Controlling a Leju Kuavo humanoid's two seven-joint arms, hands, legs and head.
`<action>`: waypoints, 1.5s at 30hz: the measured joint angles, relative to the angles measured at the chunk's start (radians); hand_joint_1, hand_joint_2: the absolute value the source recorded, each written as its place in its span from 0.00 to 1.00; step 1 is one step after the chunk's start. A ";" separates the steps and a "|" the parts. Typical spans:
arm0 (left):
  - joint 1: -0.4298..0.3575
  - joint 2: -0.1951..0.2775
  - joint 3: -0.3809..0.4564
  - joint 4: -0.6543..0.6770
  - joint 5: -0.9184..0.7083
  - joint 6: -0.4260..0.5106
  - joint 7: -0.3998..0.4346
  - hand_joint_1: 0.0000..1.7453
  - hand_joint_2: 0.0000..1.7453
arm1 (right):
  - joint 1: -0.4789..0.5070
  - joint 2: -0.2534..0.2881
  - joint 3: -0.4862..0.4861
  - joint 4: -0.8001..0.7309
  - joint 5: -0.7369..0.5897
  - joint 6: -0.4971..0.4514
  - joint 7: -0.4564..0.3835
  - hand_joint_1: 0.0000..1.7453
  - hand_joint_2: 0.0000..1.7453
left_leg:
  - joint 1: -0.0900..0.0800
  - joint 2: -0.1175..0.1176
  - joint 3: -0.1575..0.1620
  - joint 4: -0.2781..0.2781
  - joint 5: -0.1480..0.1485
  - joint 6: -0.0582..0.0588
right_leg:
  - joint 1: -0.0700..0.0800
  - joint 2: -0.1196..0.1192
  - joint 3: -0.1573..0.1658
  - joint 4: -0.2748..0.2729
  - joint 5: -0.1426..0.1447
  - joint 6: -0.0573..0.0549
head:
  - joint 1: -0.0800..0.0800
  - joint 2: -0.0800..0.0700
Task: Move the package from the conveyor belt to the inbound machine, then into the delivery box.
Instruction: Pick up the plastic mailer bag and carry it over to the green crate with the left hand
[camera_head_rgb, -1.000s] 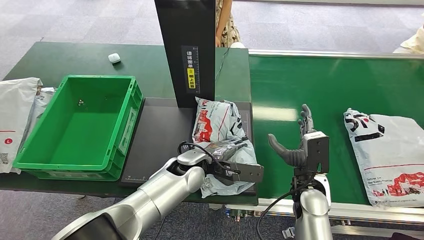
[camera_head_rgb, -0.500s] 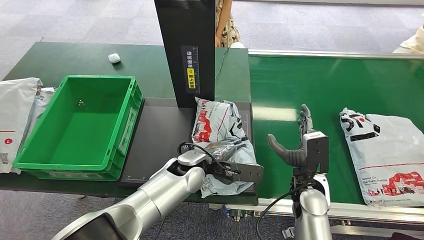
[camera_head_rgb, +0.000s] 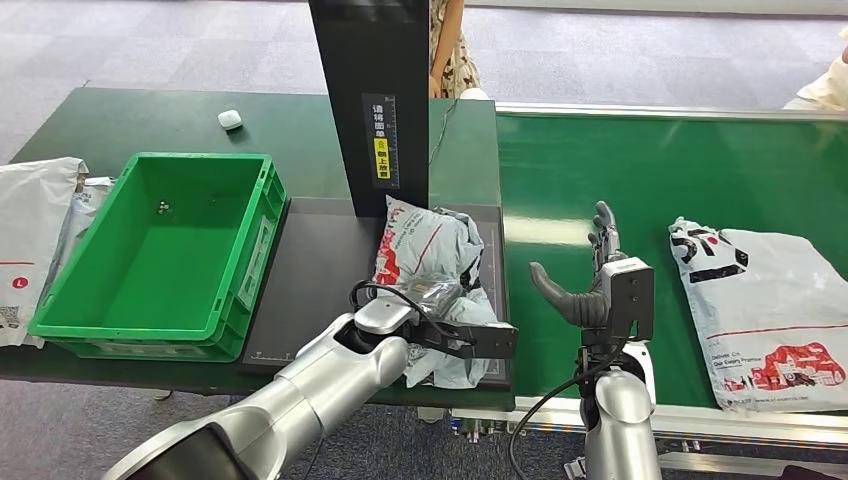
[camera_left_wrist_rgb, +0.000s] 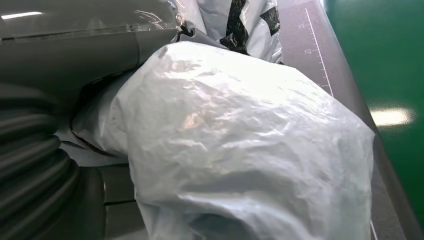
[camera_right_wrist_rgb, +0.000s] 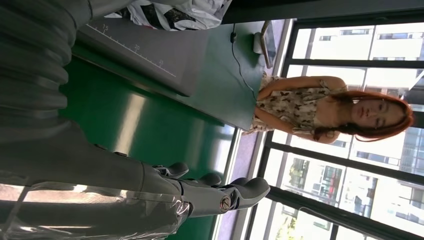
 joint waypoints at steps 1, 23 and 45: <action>0.000 0.000 0.000 0.000 0.000 0.000 0.000 1.00 1.00 | 0.000 0.000 0.000 0.000 0.000 0.000 0.000 0.00 1.00 | 0.000 0.000 0.000 0.000 0.000 0.000 | 0.000 0.000 0.000 0.000 0.000 0.000 | 0.000 0.000; 0.010 0.126 0.176 -0.012 -0.215 0.554 0.027 1.00 1.00 | 0.119 -0.005 -0.019 -0.165 -0.029 0.006 0.019 0.00 1.00 | 0.000 0.000 -0.007 -0.001 0.003 -0.003 | 0.001 -0.001 -0.009 0.000 0.001 -0.002 | 0.000 0.000; 0.185 0.367 0.737 -0.892 -0.358 0.852 -0.212 1.00 1.00 | 0.177 -0.022 -0.052 -0.210 -0.068 -0.017 -0.013 0.00 1.00 | 0.002 0.001 -0.013 -0.002 0.002 -0.004 | 0.003 0.001 -0.015 0.000 0.000 -0.004 | 0.000 0.000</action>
